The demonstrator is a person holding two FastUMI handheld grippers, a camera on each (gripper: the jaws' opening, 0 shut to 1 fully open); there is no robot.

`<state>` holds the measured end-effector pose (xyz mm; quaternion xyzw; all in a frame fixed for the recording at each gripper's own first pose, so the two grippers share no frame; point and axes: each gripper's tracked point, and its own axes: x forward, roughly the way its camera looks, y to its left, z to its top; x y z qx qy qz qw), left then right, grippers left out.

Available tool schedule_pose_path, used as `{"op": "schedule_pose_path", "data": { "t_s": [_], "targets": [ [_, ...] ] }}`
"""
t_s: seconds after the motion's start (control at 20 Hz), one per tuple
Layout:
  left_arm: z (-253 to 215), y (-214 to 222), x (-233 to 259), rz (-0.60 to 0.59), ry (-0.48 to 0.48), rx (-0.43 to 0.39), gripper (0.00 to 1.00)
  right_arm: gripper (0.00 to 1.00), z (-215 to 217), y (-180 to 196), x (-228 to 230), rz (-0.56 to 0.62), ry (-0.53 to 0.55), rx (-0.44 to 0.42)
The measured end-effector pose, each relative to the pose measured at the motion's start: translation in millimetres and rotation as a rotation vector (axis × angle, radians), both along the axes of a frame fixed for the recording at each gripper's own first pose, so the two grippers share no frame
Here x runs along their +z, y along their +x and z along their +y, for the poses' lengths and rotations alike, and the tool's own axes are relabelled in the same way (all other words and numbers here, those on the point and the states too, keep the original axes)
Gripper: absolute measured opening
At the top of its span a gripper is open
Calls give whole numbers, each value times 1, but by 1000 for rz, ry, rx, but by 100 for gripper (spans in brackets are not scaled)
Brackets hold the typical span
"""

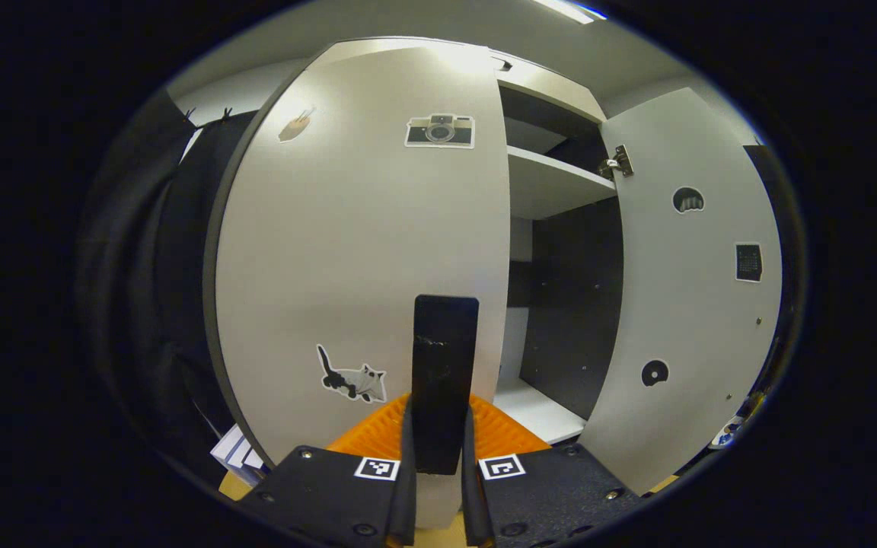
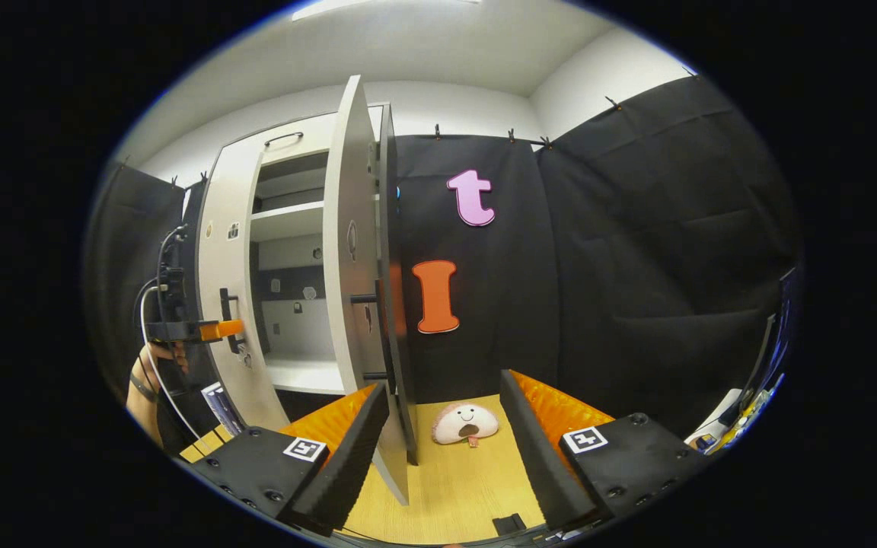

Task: Open the right door of the double-door shoe cabinet with the right hand, and open the left door with the left hand.

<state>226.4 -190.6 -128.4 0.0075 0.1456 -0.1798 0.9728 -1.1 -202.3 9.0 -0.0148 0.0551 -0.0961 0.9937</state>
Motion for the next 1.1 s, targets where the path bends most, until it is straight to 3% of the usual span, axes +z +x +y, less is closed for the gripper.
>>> {"op": "schedule_pose_path", "data": {
  "t_s": [0.05, 0.3, 0.85, 1.1],
  "targets": [
    [6, -7, 3, 1, -6, 4, 25, 98, 2, -1, 1, 1, -2, 4],
    [36, -32, 12, -17, -30, 52, 24, 98, 8, -4, 0, -1, -20, 11],
    [94, -64, 33, -65, 22, 93, 22, 97, 24, 10, -6, 4, -24, 56],
    [136, -73, 43, -99, 34, 182, 19, 97, 36, 20, -11, 26, -18, 93]
  ]
}}
